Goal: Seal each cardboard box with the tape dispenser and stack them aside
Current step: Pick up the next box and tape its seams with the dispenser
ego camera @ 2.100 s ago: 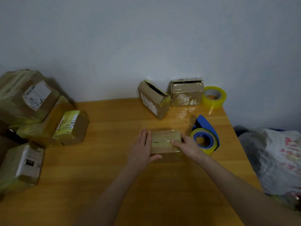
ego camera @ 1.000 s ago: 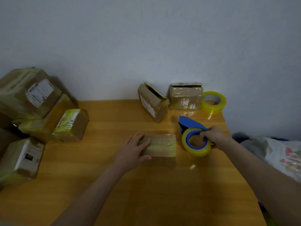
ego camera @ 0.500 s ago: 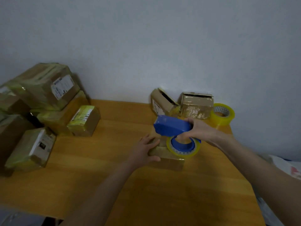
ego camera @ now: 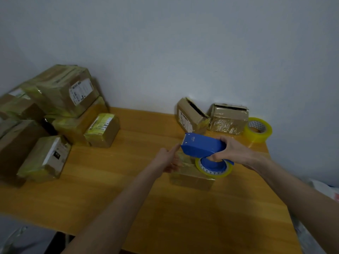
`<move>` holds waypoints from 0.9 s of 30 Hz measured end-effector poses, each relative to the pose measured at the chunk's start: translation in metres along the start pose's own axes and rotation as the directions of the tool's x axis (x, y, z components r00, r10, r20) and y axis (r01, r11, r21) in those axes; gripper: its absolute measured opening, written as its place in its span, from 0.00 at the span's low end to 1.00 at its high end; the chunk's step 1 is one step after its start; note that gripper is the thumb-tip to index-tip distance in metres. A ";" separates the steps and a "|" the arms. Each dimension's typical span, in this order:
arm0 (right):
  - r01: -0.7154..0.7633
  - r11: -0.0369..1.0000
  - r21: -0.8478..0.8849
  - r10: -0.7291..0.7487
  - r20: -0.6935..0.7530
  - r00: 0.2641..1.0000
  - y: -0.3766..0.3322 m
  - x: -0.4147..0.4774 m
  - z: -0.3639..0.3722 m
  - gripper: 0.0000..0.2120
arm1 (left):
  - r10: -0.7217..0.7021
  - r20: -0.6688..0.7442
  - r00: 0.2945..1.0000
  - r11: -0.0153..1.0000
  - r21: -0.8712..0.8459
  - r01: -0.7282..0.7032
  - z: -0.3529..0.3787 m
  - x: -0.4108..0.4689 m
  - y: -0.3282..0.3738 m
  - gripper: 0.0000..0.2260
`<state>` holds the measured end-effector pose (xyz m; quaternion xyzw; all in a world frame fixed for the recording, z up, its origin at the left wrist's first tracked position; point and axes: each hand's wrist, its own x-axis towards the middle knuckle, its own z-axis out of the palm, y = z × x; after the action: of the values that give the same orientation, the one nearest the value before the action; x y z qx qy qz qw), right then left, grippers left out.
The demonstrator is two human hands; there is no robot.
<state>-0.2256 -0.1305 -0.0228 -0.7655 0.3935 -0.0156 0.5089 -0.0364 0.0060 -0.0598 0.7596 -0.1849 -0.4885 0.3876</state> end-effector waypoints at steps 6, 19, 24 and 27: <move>0.020 1.000 -0.003 -0.020 0.006 1.000 0.006 -0.002 -0.002 0.25 | -0.068 0.110 0.992 0.970 -0.225 0.092 0.005 0.002 0.001 0.15; 0.225 0.932 -0.284 -0.227 0.023 0.974 -0.010 0.004 0.001 0.23 | 0.201 -0.251 0.947 0.978 0.107 -0.179 0.000 0.013 -0.006 0.11; 0.222 0.905 -0.363 -0.223 0.041 0.974 -0.015 0.003 -0.003 0.25 | 0.210 -0.307 0.928 0.975 0.132 -0.177 -0.011 0.019 -0.017 0.11; 0.229 0.894 -0.384 -0.232 0.039 0.972 -0.015 0.001 -0.003 0.24 | 0.189 -0.326 0.926 0.979 0.129 -0.155 -0.012 0.024 -0.022 0.11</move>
<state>-0.2177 -0.1309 -0.0100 -0.8917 0.2973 -0.0008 0.3412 -0.0168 0.0094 -0.0883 0.8313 -0.2065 -0.3057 0.4158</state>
